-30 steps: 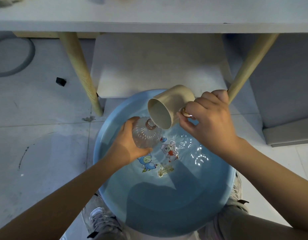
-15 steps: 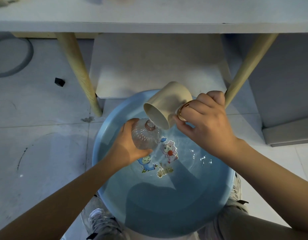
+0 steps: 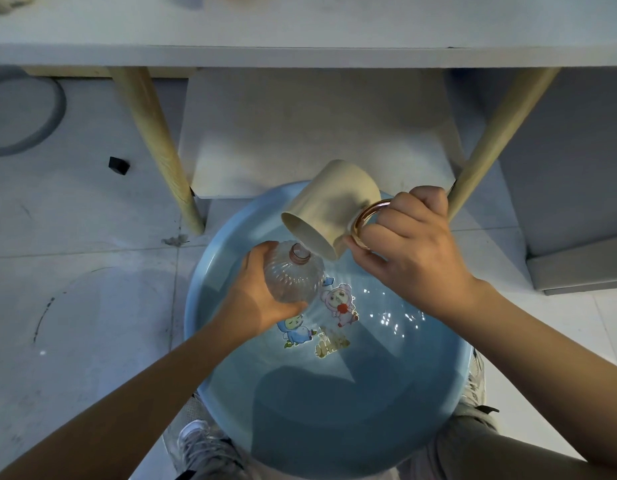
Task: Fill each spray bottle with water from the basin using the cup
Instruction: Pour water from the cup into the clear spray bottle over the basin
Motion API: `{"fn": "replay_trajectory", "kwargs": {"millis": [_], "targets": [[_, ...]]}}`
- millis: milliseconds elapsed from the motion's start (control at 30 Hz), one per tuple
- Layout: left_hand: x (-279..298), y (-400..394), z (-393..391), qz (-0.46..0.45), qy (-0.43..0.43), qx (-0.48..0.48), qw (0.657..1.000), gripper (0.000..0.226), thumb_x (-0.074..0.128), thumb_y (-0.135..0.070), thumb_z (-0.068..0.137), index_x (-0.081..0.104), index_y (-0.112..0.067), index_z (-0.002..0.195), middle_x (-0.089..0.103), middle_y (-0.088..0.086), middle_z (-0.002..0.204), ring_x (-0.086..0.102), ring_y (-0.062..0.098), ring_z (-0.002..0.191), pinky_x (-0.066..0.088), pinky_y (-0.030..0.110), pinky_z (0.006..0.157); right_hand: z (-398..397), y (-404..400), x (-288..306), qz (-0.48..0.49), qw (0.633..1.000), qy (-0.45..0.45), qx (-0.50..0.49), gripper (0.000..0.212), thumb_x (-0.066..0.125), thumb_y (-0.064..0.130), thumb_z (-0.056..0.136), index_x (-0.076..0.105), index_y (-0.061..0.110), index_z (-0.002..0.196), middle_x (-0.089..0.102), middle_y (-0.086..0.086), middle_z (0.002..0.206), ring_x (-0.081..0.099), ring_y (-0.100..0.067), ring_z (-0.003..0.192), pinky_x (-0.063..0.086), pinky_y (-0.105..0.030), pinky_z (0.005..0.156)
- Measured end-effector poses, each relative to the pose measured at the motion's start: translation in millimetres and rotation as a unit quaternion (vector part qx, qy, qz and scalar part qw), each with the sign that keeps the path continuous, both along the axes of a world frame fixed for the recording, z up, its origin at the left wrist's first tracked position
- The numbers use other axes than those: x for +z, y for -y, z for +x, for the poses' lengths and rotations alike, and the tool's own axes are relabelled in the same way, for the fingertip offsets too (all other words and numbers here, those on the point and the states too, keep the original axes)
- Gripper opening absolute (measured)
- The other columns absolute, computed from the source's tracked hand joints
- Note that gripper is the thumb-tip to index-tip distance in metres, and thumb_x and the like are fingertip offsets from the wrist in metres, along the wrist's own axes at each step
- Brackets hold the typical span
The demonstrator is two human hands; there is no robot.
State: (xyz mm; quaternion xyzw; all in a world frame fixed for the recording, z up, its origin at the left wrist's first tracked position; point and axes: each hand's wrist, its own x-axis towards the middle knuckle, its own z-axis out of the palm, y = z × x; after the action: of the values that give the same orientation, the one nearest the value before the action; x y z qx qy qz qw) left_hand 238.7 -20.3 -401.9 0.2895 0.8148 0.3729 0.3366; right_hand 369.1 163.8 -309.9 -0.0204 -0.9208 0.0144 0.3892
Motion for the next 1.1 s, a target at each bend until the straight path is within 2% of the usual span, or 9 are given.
{"fn": "replay_trajectory", "kwargs": {"millis": [200,333,400,500,533,667,767,934,1100], "targets": [[0,2,0,0.015,0.021,0.021,0.999,0.099,0.088,-0.034,0.046,0.031,-0.038,0.127,0.045,0.000,0.131,0.051,0.015,0.117,0.047,0.034,0.098,3,-1,-6,-0.109,0.990,0.011,-0.092,0.030,0.065,0.022,0.084,0.058,0.009,0.058,0.057,0.002,0.056,0.049,-0.020,0.059,0.031,-0.030,0.072],[2,6,2,0.023,0.019,0.025,0.999,0.103,0.087,-0.039,0.046,0.031,-0.034,0.131,0.043,0.000,0.134,0.049,0.015,0.120,0.046,0.032,0.100,8,-6,-14,-0.234,0.957,0.039,-0.167,0.031,0.057,0.032,0.081,0.053,0.010,0.059,0.040,0.011,0.054,0.041,-0.015,0.049,0.033,-0.029,0.064],[2,8,3,0.018,0.018,0.024,0.999,0.103,0.091,-0.031,0.050,0.031,-0.030,0.133,0.043,0.001,0.134,0.048,0.014,0.120,0.045,0.029,0.100,11,-12,-27,-0.261,0.948,0.071,-0.167,0.031,0.055,0.033,0.080,0.050,0.011,0.059,0.038,0.010,0.052,0.042,-0.019,0.043,0.033,-0.027,0.060],[4,9,5,0.015,0.010,0.023,1.000,0.097,0.091,-0.019,0.055,0.030,-0.028,0.130,0.048,0.000,0.129,0.051,0.011,0.115,0.040,0.005,0.089,15,-18,-54,-0.209,0.952,0.144,-0.170,0.031,0.050,0.034,0.078,0.049,0.012,0.056,0.045,0.003,0.044,0.049,-0.027,0.040,0.037,-0.030,0.060],[4,8,6,0.014,0.008,0.022,1.000,0.096,0.091,-0.018,0.055,0.030,-0.027,0.129,0.050,0.000,0.127,0.052,0.011,0.114,0.039,0.003,0.087,16,-18,-62,-0.183,0.951,0.177,-0.177,0.031,0.048,0.034,0.078,0.050,0.012,0.055,0.048,0.001,0.043,0.050,-0.028,0.041,0.038,-0.030,0.062],[7,8,5,0.013,0.008,0.025,1.000,0.099,0.091,-0.017,0.056,0.031,-0.020,0.134,0.050,0.000,0.126,0.052,0.011,0.113,0.040,0.017,0.095,14,-14,-83,-0.091,0.946,0.263,-0.169,0.020,0.056,0.019,0.071,0.054,0.011,0.053,0.048,-0.003,0.041,0.049,-0.027,0.043,0.027,-0.032,0.066],[8,8,5,0.013,0.003,0.025,1.000,0.100,0.090,-0.017,0.056,0.030,-0.018,0.136,0.050,0.000,0.127,0.052,0.010,0.113,0.040,0.013,0.092,7,-10,-85,-0.063,0.940,0.305,-0.136,0.019,0.067,0.007,0.059,0.051,0.011,0.049,0.045,-0.005,0.039,0.046,-0.026,0.041,0.025,-0.031,0.065],[5,8,5,0.010,-0.009,0.033,0.999,0.100,0.091,-0.016,0.055,0.031,-0.018,0.135,0.050,0.000,0.127,0.051,0.010,0.112,0.039,0.004,0.087,-1,-7,-87,-0.065,0.920,0.369,-0.116,0.025,0.072,0.007,0.055,0.049,0.013,0.047,0.045,-0.004,0.038,0.046,-0.023,0.041,0.023,-0.031,0.064],[2,10,2,0.017,0.003,0.037,0.999,0.109,0.092,-0.018,0.053,0.028,-0.022,0.142,0.045,-0.001,0.136,0.047,0.011,0.122,0.041,0.030,0.105,-1,-8,-93,-0.139,0.907,0.379,-0.122,0.016,0.060,0.018,0.062,0.055,0.013,0.048,0.047,-0.002,0.037,0.048,-0.024,0.037,0.023,-0.029,0.064]]}}
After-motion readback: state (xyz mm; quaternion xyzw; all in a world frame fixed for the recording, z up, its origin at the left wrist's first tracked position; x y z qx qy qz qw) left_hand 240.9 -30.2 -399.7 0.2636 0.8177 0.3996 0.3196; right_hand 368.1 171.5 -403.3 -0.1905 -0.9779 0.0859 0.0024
